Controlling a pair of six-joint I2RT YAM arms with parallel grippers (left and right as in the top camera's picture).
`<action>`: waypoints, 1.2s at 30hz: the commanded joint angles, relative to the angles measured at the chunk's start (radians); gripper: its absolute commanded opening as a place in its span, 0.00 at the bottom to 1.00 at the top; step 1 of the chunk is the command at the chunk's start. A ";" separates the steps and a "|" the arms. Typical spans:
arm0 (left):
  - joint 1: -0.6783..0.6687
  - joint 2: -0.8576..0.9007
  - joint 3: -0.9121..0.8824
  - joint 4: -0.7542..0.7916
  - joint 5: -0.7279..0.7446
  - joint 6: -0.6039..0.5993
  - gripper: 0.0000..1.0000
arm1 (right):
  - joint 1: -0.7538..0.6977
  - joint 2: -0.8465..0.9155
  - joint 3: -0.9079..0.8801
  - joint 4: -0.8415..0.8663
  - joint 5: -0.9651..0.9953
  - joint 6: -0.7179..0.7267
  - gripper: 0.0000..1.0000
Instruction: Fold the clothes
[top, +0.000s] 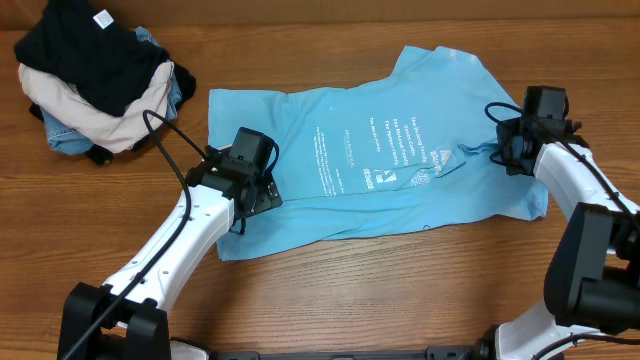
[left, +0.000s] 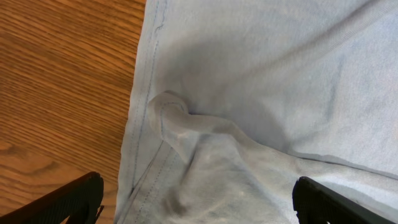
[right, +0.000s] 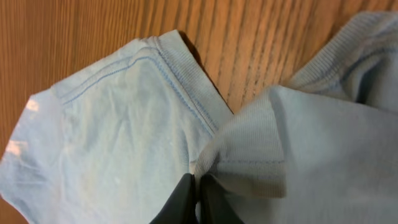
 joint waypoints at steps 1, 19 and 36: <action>0.005 -0.001 0.008 0.007 0.003 0.021 1.00 | -0.006 0.003 0.023 0.010 0.007 -0.181 0.26; 0.004 -0.109 0.103 -0.257 0.158 0.129 1.00 | -0.028 -0.311 0.197 -0.628 -0.389 -0.498 0.82; 0.005 0.209 0.042 -0.172 0.331 0.111 0.11 | 0.116 -0.179 -0.001 -0.498 -0.254 -0.411 0.41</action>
